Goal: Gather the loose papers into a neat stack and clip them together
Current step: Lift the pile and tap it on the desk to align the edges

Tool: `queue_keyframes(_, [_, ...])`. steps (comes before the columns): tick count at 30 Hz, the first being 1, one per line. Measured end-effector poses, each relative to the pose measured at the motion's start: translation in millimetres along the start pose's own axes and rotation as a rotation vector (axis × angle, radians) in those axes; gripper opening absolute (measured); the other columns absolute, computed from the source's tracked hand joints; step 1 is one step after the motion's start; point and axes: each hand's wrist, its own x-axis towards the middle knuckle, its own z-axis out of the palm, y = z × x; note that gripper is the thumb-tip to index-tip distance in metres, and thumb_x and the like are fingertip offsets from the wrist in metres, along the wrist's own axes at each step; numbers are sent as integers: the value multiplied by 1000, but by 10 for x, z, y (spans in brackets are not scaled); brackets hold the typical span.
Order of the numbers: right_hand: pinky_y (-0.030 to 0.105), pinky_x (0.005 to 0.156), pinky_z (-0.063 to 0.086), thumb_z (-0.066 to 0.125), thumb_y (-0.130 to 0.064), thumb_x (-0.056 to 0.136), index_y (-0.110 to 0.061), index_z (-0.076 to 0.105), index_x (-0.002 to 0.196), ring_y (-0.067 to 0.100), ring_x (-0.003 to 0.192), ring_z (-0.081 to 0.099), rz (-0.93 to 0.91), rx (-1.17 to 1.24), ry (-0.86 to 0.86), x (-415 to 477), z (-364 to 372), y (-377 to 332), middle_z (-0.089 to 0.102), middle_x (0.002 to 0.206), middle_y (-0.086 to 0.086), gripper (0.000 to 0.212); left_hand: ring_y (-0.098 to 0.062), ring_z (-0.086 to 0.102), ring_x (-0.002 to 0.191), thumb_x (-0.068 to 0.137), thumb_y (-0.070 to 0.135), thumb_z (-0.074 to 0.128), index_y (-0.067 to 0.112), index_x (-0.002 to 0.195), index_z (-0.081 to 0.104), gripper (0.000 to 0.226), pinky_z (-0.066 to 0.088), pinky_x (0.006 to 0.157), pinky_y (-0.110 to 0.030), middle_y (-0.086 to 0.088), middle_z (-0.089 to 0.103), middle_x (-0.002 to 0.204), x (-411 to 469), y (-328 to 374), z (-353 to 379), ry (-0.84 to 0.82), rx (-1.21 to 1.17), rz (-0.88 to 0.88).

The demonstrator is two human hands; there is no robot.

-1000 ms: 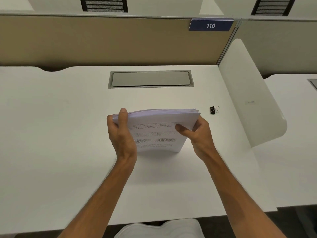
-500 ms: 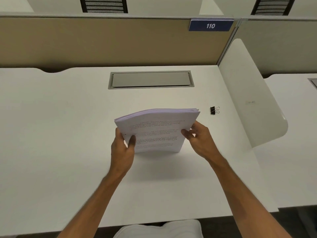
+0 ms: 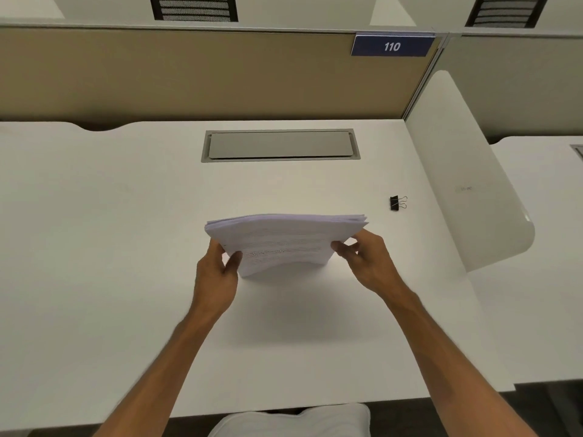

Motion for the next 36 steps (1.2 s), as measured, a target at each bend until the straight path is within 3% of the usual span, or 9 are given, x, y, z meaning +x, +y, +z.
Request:
queue_keyframes(3, [26,79,49,57,-20,100,-23,65,124,9,97,64,126,-89,-32,133,323,-84,66,114,-10,25,0,59,92,97,10,64,27,129,48,40,48,85,-20,30,63,111,-22,23,66,-101,-214,-68])
queue_keyframes(4, [29,87,50,52,-22,102,-14,59,111,5,106,63,258,-210,-26,114,401,-117,66,120,-13,14,-6,59,101,95,10,67,23,125,50,37,48,86,-22,18,62,116,-16,54,95,-97,-246,-65])
queue_keyframes(5, [30,94,49,49,-26,103,-2,44,116,7,115,62,384,-188,5,112,461,-151,65,126,-12,28,-5,59,103,91,11,68,16,120,51,34,48,84,-18,7,60,116,-10,96,124,-82,-263,-52])
queue_keyframes(8, [36,92,51,58,-35,87,-4,54,114,27,110,63,110,324,24,7,417,-94,65,119,10,41,6,58,84,83,13,56,2,108,47,29,45,74,-7,-3,57,101,19,227,209,0,-374,-25])
queue_keyframes(11, [36,84,50,57,-23,92,3,56,109,18,92,63,120,476,131,23,409,-42,64,103,12,31,3,56,80,92,14,55,3,107,50,20,45,75,-18,0,58,95,41,237,243,28,-388,-12])
queue_keyframes(18, [7,81,49,44,-4,104,-9,56,135,-3,106,63,130,382,224,78,525,-119,68,117,-5,33,5,60,104,107,26,44,41,125,47,23,47,77,-9,23,62,110,55,260,252,83,-224,-86])
queue_keyframes(24, [3,81,44,42,4,102,-5,52,136,12,107,62,98,258,205,58,606,-106,66,119,7,36,-13,61,105,108,20,42,33,125,47,22,52,86,-26,4,62,114,21,275,301,134,-176,-68])
queue_keyframes(29, [-1,73,42,40,6,98,-7,47,137,-19,95,57,71,137,178,72,622,-128,62,109,-1,42,-21,59,105,108,9,37,22,133,45,30,46,75,-17,1,59,117,52,214,329,114,-86,-77])
queue_keyframes(36, [-2,75,42,42,7,98,-7,49,135,-2,98,61,58,109,159,59,616,-62,65,114,3,40,-20,59,101,106,5,39,16,139,44,35,44,71,-14,4,58,116,38,101,249,89,-1,-30])
